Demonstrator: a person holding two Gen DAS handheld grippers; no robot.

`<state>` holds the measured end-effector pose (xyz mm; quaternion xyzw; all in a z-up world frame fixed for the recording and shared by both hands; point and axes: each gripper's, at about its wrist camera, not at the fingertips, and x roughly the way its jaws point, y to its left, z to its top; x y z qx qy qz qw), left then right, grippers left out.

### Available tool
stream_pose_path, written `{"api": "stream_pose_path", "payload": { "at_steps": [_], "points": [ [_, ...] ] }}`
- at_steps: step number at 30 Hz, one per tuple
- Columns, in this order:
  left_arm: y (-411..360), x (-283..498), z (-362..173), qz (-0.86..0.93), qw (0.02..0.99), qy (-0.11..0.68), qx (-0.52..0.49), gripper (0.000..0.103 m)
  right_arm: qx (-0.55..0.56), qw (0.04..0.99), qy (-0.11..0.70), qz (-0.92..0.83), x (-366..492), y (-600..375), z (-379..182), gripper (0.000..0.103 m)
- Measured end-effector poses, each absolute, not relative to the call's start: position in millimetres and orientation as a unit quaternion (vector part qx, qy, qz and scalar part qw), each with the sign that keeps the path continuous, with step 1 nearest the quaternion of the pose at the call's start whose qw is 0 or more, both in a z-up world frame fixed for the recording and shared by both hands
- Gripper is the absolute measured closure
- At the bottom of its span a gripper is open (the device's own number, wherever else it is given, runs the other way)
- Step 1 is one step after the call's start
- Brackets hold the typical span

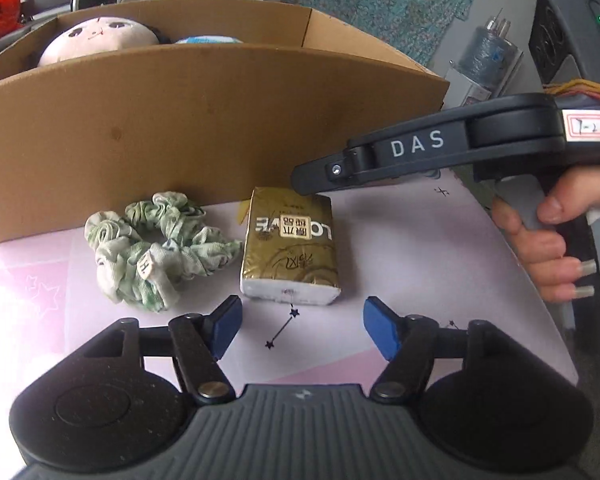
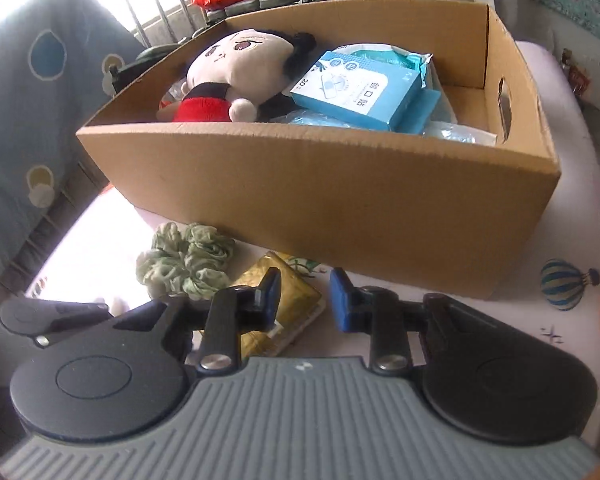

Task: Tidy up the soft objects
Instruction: 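Move the left tool to the gold tissue pack on the table, then close the left tool on the gold tissue pack, then carry the tissue pack into the box and open the left tool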

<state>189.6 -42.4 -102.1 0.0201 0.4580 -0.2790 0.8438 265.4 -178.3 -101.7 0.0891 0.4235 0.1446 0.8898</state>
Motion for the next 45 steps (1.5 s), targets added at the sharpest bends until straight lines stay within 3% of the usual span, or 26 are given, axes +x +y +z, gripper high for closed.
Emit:
{"api": "stream_pose_path", "payload": {
  "at_steps": [6,11,23,27,32,39,45],
  "points": [
    [-52,198,-112,-0.27,0.868,0.414,0.044,0.035,0.157,0.883,0.42,0.14,274,-178,-130,0.075],
    [-52,198,-113,-0.286,0.867,0.404,0.056,0.047,0.185,0.868,0.431,0.165,257,-185,-135,0.076],
    [-66,178,-108,-0.32,0.847,0.408,0.114,0.051,0.227,0.846,0.452,0.169,222,-190,-137,0.076],
    [-62,163,-92,-0.33,0.845,0.406,0.115,0.051,0.237,0.849,0.439,0.174,202,-196,-118,0.076],
    [-51,146,-24,-0.36,0.855,0.347,0.139,0.051,0.221,0.876,0.375,0.208,187,-202,-50,0.077],
    [-67,234,56,-0.358,0.867,0.304,0.165,0.05,0.174,0.908,0.327,0.195,282,-212,34,0.077],
    [-85,352,23,-0.293,0.849,0.416,0.142,0.05,0.167,0.887,0.398,0.166,407,-204,-4,0.077]
  ]
}}
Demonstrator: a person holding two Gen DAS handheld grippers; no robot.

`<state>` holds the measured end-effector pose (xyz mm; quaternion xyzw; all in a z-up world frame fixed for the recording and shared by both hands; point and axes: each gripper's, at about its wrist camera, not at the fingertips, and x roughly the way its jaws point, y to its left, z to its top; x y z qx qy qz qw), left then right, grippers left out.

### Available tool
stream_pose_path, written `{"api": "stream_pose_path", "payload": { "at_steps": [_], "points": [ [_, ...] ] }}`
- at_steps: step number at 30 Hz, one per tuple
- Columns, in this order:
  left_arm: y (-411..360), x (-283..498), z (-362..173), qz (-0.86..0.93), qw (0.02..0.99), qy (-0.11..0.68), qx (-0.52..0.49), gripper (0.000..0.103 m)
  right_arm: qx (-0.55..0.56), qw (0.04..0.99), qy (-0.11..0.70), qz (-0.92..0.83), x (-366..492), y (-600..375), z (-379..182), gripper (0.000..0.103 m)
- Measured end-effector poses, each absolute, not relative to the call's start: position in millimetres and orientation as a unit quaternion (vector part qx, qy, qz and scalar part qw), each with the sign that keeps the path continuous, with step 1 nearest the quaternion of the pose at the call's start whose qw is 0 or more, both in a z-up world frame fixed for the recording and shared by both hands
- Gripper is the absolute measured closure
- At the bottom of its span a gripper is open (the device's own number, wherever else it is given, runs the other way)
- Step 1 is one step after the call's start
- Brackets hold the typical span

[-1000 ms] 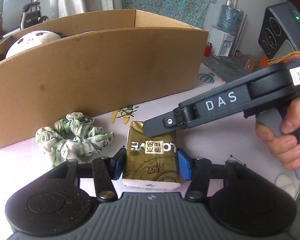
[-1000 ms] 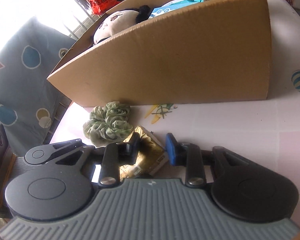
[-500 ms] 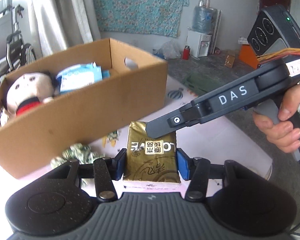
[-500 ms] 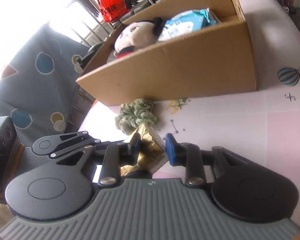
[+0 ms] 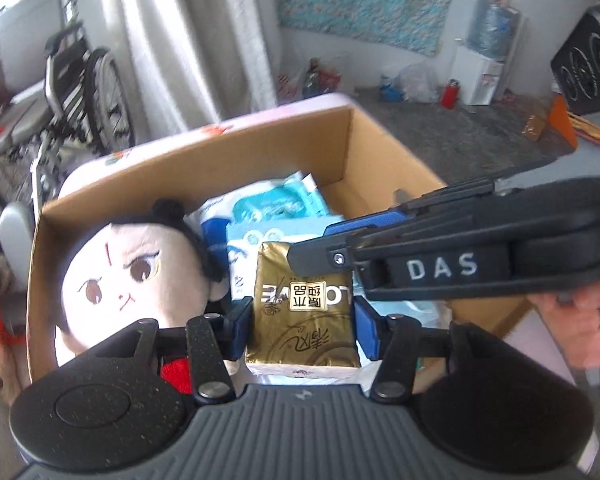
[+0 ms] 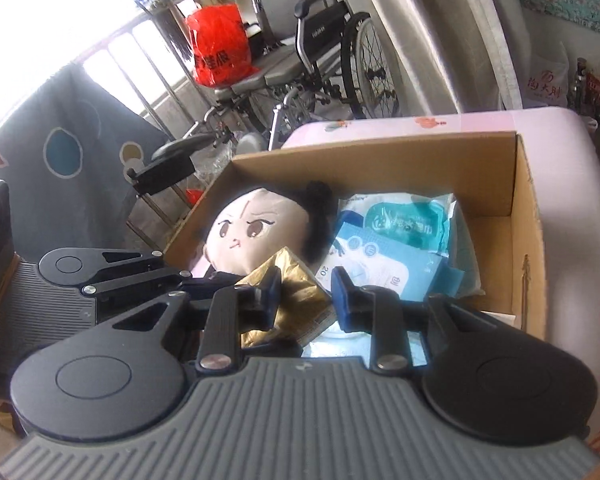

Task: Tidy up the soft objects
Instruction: 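Carry the tissue pack into the box and open the left tool, then move the left tool to the green scrunchie and grasp it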

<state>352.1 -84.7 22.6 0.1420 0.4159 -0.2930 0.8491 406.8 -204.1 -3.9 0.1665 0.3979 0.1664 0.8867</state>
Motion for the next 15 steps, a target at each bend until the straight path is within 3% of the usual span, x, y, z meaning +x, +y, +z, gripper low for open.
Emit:
{"api": "stream_pose_path", "payload": {
  "at_steps": [6,11,15],
  "points": [
    [-77,382,-23,-0.184,0.834,0.508,0.113,0.045,0.129,0.86,0.453,0.196,453,-163,-64,0.077],
    [-53,362,-14,-0.201,0.824,0.524,0.085,0.041,0.093,0.874,0.435,0.195,444,-153,-58,0.075],
    [-49,354,0,-0.182,0.839,0.501,0.113,0.043,0.096,0.882,0.425,0.181,440,-159,-41,0.075]
  ]
}}
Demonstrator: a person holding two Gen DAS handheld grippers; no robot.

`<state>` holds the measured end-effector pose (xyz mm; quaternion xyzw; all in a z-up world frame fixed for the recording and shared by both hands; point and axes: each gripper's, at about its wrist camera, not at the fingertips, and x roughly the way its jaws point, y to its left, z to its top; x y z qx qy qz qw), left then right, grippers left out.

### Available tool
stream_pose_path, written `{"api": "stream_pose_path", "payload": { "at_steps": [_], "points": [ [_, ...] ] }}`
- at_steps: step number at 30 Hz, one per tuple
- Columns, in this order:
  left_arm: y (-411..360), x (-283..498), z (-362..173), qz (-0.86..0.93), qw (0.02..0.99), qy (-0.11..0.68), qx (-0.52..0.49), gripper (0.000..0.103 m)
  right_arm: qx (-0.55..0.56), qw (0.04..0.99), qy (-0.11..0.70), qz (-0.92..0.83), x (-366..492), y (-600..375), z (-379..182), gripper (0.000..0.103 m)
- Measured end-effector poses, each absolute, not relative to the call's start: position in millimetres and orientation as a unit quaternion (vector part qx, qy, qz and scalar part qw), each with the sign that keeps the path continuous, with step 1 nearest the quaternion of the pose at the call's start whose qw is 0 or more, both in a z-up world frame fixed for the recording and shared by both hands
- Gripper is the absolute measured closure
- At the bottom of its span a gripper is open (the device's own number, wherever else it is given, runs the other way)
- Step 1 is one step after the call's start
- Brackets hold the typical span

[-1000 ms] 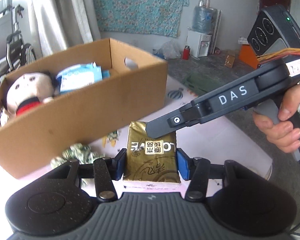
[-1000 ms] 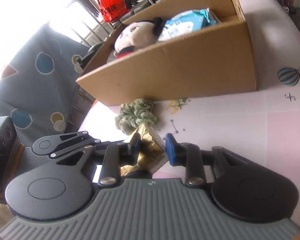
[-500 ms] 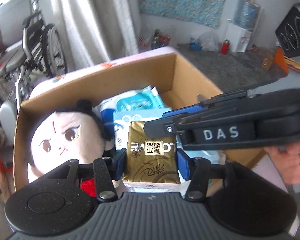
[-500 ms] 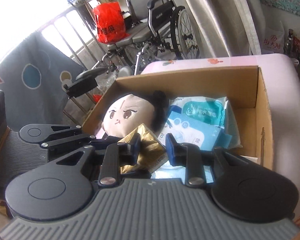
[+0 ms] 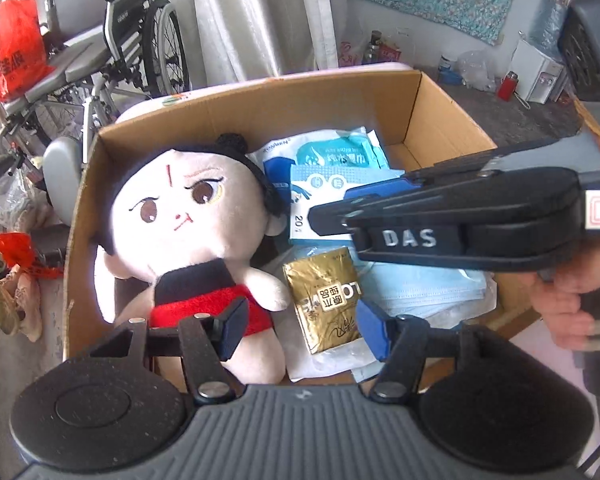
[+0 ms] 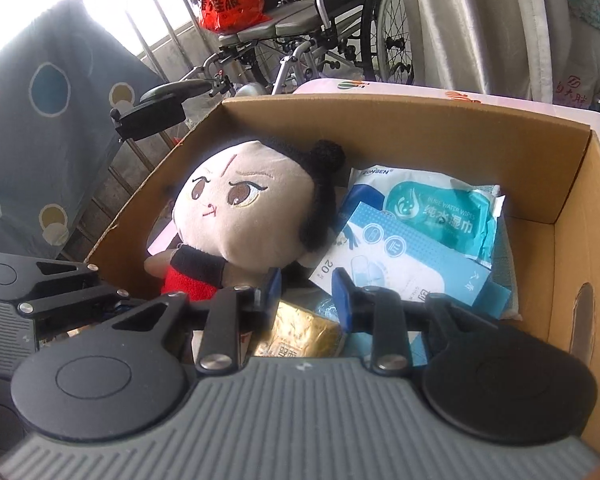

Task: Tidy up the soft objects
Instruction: 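Move the left tool to the green scrunchie and grasp it, then drop the green scrunchie into the box from the left tool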

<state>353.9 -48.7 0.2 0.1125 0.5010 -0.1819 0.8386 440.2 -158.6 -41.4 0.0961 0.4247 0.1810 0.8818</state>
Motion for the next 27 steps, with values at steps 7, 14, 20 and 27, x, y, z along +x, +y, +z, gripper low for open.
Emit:
{"api": "stream_pose_path", "payload": {
  "at_steps": [7,14,20,27],
  "points": [
    [7,283,53,-0.202,0.885,0.414,0.061,0.043,0.083,0.902,0.359,0.223,352,-184,15,0.075],
    [40,241,-19,-0.204,0.852,0.483,-0.009,0.051,0.136,0.868,0.42,0.228,265,-170,-48,0.076],
    [50,269,-86,-0.174,0.842,0.503,-0.09,0.071,0.222,0.848,0.439,0.196,278,-132,-121,0.076],
    [43,260,-96,-0.196,0.838,0.499,-0.099,0.091,0.278,0.827,0.451,0.19,292,-129,-152,0.102]
  ]
}}
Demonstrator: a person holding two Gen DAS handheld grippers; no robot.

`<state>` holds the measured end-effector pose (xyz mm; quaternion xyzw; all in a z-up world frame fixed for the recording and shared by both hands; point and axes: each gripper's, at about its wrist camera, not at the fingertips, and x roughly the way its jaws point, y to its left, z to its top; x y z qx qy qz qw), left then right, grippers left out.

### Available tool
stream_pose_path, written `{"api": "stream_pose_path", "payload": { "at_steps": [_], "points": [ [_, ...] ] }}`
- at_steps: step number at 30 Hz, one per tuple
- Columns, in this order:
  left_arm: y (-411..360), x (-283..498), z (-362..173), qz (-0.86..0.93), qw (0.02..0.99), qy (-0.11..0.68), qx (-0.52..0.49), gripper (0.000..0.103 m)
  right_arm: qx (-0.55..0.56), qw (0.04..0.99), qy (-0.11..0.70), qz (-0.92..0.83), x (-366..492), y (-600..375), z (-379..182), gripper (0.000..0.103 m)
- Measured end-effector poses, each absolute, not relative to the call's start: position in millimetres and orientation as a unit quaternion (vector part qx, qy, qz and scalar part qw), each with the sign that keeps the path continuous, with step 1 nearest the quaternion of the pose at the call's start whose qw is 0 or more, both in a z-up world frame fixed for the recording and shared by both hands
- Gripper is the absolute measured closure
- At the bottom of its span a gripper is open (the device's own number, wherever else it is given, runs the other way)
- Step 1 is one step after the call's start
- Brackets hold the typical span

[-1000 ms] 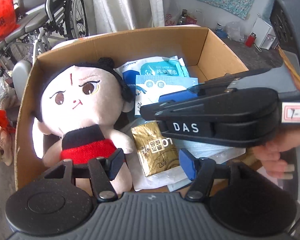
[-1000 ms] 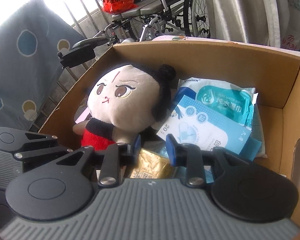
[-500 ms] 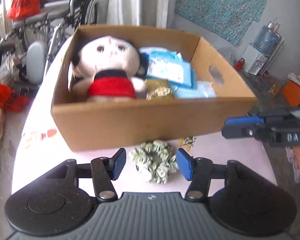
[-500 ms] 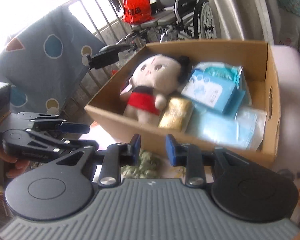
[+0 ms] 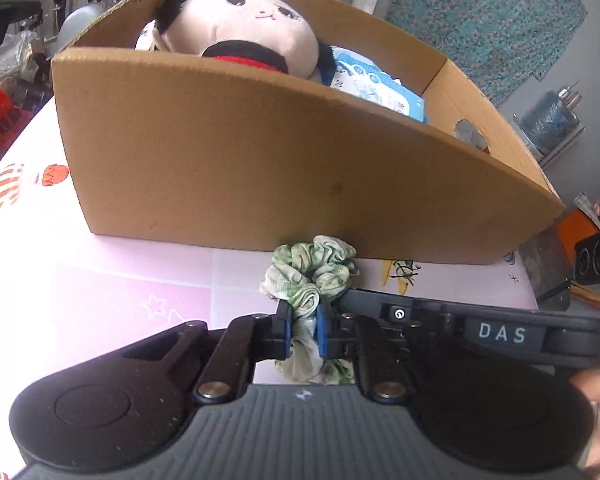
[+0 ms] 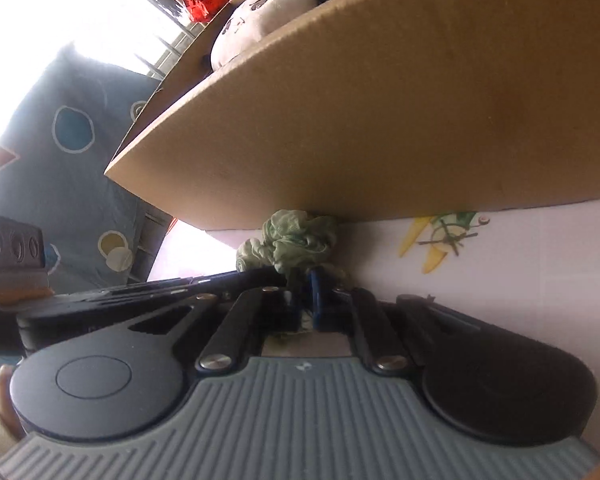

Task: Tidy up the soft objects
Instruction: 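Drop the green scrunchie into the box from the left tool, then grasp the beige round puff with the left tool while the right tool grasps it too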

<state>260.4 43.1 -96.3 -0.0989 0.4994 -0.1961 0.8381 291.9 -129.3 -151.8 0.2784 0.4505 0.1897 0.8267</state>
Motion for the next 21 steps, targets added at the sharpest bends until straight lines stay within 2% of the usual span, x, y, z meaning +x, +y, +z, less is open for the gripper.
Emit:
{"api": "stream_pose_path", "payload": {
  "at_steps": [4,9,15,19,20,21],
  "points": [
    [37,237,-69,-0.223,0.849,0.473,-0.082,0.091,0.297,0.841,0.399,0.212,259,-142,-126,0.102],
    [15,209,0,-0.284,0.866,0.407,-0.054,0.09,0.297,0.87,0.32,0.229,220,-170,-61,0.102],
    [-52,268,37,-0.298,0.892,0.341,-0.012,0.087,0.227,0.92,0.282,0.152,262,-216,-16,0.102],
    [-85,324,7,-0.252,0.887,0.387,0.001,0.073,0.188,0.911,0.357,0.087,321,-243,-39,0.099],
    [-89,336,-4,-0.237,0.884,0.404,0.004,0.061,0.177,0.908,0.372,0.079,330,-244,-48,0.098],
    [-92,341,-10,-0.224,0.884,0.41,0.01,0.056,0.169,0.905,0.385,0.067,336,-244,-55,0.098]
  ]
}}
